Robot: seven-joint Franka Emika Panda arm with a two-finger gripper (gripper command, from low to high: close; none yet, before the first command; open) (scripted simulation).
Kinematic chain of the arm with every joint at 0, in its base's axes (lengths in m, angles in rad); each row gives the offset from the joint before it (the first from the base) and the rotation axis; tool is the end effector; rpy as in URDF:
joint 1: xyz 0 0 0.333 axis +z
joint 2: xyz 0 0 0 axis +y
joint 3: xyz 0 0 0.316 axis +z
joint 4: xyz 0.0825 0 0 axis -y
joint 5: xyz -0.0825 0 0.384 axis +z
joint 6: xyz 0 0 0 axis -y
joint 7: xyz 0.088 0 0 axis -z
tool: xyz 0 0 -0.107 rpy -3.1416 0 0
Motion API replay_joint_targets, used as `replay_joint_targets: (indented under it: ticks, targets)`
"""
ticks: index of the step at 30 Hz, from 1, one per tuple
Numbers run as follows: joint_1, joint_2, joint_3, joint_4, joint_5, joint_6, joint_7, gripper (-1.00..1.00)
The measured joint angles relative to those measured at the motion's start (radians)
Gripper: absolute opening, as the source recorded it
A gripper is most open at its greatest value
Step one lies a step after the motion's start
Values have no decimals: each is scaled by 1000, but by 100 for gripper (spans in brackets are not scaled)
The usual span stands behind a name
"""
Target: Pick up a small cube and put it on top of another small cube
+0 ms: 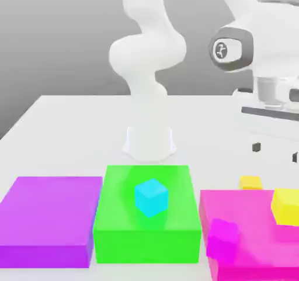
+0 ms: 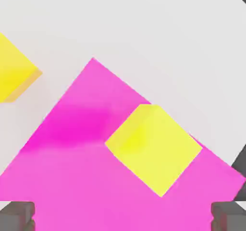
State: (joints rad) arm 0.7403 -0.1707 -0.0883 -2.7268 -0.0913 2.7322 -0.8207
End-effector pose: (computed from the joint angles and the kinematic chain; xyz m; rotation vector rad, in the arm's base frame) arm 0.3261 0.2547 0.2937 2.2018 2.1634 0.2675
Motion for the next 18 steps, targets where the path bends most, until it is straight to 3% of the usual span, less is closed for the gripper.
replay_joint_targets:
  ticks: [10,17,18]
  targets:
    - [156,161,44,-111,80,114,-493,0]
    - [145,393,72,-84,132,302,-576,0]
    - [143,427,75,-78,133,330,-577,-100]
